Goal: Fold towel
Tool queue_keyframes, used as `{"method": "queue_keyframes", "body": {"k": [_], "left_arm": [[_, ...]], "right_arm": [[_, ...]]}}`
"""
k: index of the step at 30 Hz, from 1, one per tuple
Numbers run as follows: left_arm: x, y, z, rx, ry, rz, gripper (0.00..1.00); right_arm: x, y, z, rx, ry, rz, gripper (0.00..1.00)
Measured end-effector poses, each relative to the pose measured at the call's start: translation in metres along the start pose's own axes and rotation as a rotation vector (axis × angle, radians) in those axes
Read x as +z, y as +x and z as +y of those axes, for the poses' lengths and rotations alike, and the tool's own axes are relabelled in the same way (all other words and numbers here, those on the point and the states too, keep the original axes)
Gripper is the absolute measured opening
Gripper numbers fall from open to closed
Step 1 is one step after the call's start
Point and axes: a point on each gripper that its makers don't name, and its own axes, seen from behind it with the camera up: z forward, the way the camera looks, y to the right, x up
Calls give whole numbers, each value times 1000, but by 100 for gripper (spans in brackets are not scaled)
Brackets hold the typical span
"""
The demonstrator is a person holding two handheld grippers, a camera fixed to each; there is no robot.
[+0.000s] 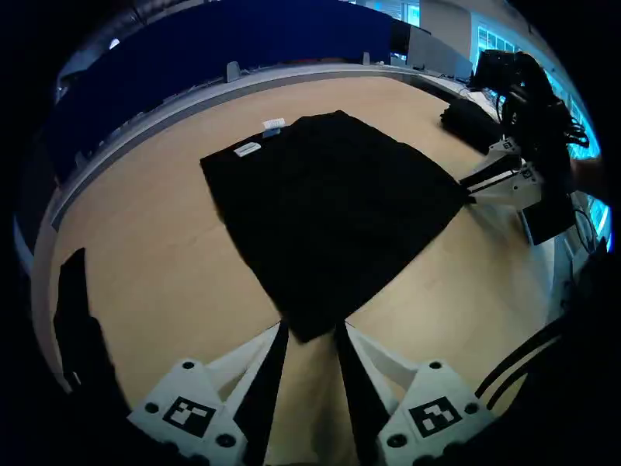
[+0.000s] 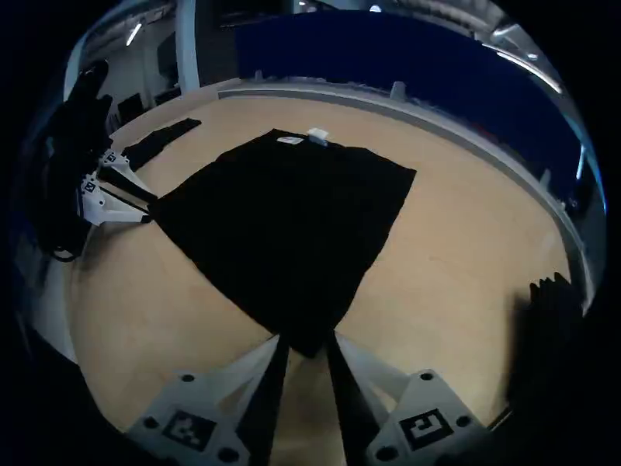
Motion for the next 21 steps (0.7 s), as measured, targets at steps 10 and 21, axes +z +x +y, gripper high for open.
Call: {"method": "queue_keyframes", "body": {"k": [10, 21], "left_arm": [[0, 2, -5, -22, 36, -1, 9], [-4, 5, -2, -60, 22, 6, 8]], "right_arm": [[0, 1, 6, 29, 2, -5, 18], [-4, 4, 3, 2, 3, 2, 15]]}}
